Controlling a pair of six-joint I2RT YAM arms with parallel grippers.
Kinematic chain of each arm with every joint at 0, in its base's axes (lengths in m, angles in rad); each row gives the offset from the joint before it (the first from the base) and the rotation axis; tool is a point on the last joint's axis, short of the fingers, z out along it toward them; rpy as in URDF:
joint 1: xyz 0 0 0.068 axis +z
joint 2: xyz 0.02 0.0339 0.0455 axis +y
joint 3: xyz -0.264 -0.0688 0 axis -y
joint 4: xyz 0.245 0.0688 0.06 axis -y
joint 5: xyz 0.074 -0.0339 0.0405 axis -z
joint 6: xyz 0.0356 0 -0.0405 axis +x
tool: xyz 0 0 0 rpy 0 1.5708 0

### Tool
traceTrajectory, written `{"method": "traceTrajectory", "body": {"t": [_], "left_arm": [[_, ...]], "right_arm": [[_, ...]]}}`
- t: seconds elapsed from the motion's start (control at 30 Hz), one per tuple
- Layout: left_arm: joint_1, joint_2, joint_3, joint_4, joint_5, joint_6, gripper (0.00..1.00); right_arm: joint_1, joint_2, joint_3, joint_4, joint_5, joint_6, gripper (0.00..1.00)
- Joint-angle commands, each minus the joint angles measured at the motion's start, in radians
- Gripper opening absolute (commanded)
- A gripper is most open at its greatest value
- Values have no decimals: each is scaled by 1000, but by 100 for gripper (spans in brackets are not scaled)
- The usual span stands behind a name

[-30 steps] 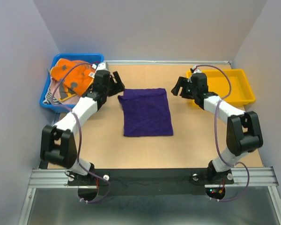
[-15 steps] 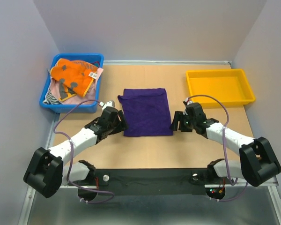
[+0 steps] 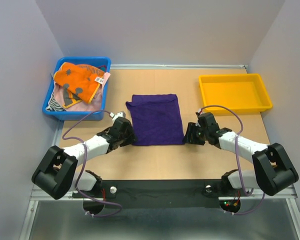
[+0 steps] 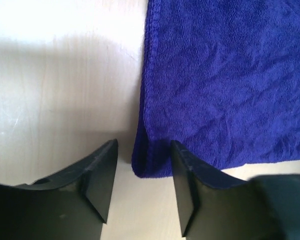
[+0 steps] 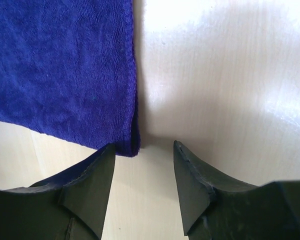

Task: Fold and stack the towels
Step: Fold the towel

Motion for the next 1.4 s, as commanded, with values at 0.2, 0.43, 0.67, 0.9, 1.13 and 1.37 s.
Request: {"method": "traceTrajectory", "body": {"t": [0.2,0.43,0.67,0.9,1.13,1.37], "left_arm": [[-8,38,-13,87,-1,2,39],[-8,-5,-20,52,3,5,6],[-7,-147,-1,-120,-19,-4,0],[-10,-233,-72,-209,128,-28,1],[-50,-356,-76,-252,259,-94,49],[-16,-292,208,-372,29,93,74]], "right_arm": [[19,54,3,99,-69,22,47],[19,32,-18,97,-79,27,18],[20,-101,-20,-42,-56,37,3],[20,-185,-52,-222,-123,83,3],[31,-282,-44,-328,-145,87,23],[31,-94,278,-343,50,-109,37]]}}
